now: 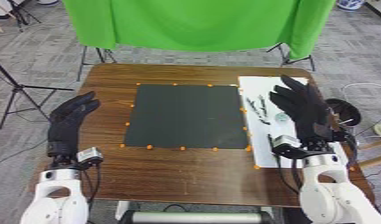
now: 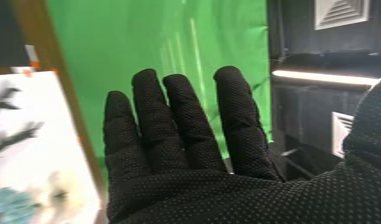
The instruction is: Arrange flowers
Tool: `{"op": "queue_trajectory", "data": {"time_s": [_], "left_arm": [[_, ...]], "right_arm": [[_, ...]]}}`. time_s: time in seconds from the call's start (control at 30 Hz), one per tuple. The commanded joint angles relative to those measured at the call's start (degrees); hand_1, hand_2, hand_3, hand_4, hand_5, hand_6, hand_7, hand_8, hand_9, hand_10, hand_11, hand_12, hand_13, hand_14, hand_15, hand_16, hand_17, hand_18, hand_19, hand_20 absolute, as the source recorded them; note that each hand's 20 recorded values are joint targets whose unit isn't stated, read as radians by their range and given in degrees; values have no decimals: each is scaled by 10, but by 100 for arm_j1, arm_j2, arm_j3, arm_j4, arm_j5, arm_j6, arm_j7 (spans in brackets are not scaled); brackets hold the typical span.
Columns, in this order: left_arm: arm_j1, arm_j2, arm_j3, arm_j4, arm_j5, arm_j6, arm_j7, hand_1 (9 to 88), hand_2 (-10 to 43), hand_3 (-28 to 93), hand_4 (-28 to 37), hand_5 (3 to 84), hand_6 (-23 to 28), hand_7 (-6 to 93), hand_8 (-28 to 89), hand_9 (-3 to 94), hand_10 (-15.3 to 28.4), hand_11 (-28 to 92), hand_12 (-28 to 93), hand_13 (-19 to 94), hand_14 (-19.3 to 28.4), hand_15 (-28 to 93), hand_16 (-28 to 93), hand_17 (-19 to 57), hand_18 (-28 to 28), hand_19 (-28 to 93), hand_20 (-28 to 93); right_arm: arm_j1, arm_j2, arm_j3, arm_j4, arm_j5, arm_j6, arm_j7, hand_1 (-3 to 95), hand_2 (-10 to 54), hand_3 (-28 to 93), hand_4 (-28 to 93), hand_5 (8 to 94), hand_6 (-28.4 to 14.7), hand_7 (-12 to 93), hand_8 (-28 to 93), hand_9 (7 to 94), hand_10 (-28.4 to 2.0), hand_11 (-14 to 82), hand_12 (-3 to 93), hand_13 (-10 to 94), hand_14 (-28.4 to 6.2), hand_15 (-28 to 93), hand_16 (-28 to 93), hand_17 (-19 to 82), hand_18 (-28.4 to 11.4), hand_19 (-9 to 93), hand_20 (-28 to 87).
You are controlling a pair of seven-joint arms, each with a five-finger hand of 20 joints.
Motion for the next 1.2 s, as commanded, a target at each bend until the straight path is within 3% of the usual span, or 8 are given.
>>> {"op": "queue_trajectory", "data": {"time_s": [0.03,0.3,0.47,0.6,0.67,0.73,0.83,1.2], "left_arm": [[-167,-101,123,82,13,-86,22,315,-80,691,-221,539,21,193,-86,532,133,229,114,417,163,219,-30,108,111,116,190],[-86,-99,102,21,66,-200,-58,320,-81,688,-218,540,22,194,-87,531,133,230,113,417,162,220,-30,111,111,116,194],[-43,-75,82,-19,111,-245,-106,324,-79,682,-215,539,22,193,-86,531,133,230,113,417,162,221,-31,111,111,117,196],[-42,-4,19,-33,273,-304,-194,328,-82,680,-210,537,22,191,-86,531,133,229,113,418,163,222,-31,111,112,122,200],[-24,29,-16,-80,367,-249,-319,330,-84,680,-209,537,22,191,-85,529,133,229,113,417,164,223,-31,112,113,126,202],[-34,98,82,-149,425,197,-495,336,-82,673,-209,522,22,189,-84,528,133,230,114,421,165,226,-31,117,130,147,208],[-55,123,108,-177,153,199,-532,343,-87,662,-196,480,23,167,-77,519,135,232,114,430,173,231,-35,142,176,227,202],[-52,175,124,-184,187,127,-568,356,-83,645,-191,477,25,164,-76,519,134,240,116,441,178,245,-36,145,177,283,177]], "right_arm": [[-25,-75,53,-37,-104,126,-8,58,-29,778,-204,429,-7,182,-115,464,-145,58,155,401,-139,130,183,243,-157,47,305],[-139,-69,215,-258,-751,85,370,138,-95,762,-197,421,-8,184,-114,464,-143,59,163,422,-133,136,173,295,-169,74,322],[-116,93,70,-740,-2232,1195,1423,237,-95,735,-225,467,-21,220,-115,560,-150,146,191,626,-123,230,213,411,-155,400,484],[-154,337,-32,-943,-3696,1539,2449,280,-95,721,-221,500,-20,250,-117,601,-150,208,214,693,-112,374,232,444,-157,646,454],[-257,414,44,-1021,-4298,1348,2812,306,-95,704,-222,518,-16,264,-115,621,-151,241,233,716,-106,446,242,475,-153,729,453],[-371,461,140,-1156,-4863,961,3354,318,-95,691,-209,538,-11,275,-115,654,-150,261,249,745,-97,507,241,511,-143,796,420],[-470,570,141,-1236,-5658,476,3976,329,-95,680,-210,567,-6,283,-114,706,-145,289,255,785,-85,533,248,551,-133,841,409],[-163,825,-540,-1218,-7388,-1025,5526,347,-95,670,-217,621,-17,258,-96,770,-127,302,254,851,-57,546,274,606,-110,912,365]]}}
